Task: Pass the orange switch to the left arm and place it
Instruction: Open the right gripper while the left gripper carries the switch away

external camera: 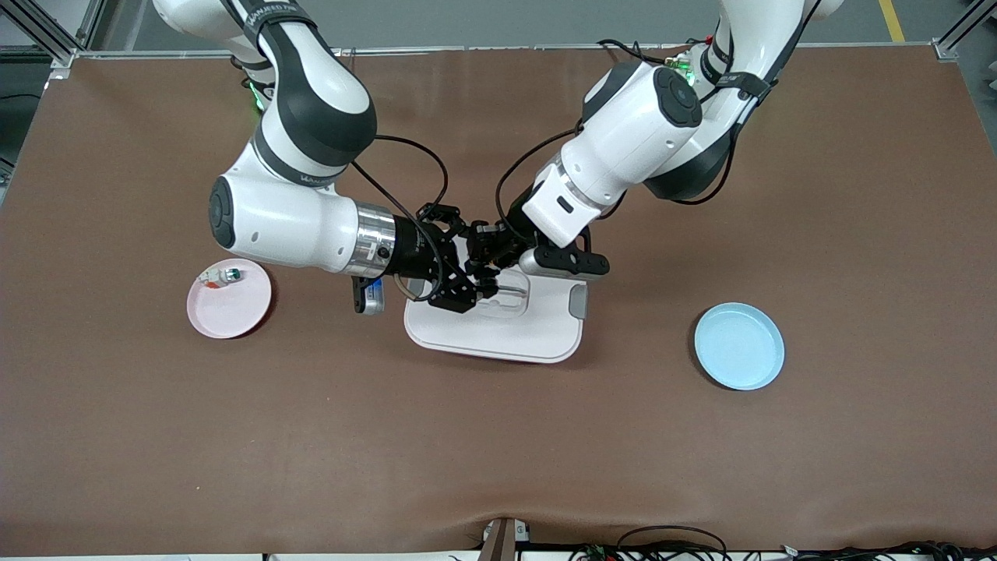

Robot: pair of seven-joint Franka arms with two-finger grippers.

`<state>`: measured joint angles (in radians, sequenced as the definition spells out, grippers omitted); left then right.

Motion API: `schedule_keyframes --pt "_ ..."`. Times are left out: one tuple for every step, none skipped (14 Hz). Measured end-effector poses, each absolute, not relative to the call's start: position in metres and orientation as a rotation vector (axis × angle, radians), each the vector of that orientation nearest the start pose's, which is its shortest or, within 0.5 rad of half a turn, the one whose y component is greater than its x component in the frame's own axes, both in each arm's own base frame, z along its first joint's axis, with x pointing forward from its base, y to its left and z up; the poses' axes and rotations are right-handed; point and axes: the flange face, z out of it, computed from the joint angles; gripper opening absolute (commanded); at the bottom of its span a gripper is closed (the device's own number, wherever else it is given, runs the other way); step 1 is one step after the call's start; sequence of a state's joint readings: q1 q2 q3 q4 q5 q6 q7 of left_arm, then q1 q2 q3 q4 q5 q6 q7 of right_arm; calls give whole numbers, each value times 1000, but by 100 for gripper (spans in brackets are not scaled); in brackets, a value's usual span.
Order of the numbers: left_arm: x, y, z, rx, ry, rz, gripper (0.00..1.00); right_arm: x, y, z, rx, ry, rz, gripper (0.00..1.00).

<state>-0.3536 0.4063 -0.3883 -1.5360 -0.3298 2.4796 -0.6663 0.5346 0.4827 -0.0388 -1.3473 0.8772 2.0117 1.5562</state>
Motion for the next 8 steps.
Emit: schedule_keyframes --pt "559 -446 498 2463 236 200 0 612 390 486 -1910 1560 781 100" --pt "560 -443 497 2478 215 199 0 612 390 485 -1919 1556 774 100" --pt "561 -440 494 2504 194 194 0 613 389 485 -1937 1553 755 100" --pt "564 -434 492 2532 176 189 0 613 387 484 -1971 1549 728 100" --pt "575 -418 492 2555 185 226 0 607 384 482 -2066 1525 740 100" --pt "592 -394 493 2580 192 260 0 601 379 481 -2169 1475 748 100" --pt "604 -371 493 2611 168 269 0 596 374 481 -2264 1413 743 100" --pt "612 -353 493 2641 132 256 0 593 366 481 -2366 1332 720 100"
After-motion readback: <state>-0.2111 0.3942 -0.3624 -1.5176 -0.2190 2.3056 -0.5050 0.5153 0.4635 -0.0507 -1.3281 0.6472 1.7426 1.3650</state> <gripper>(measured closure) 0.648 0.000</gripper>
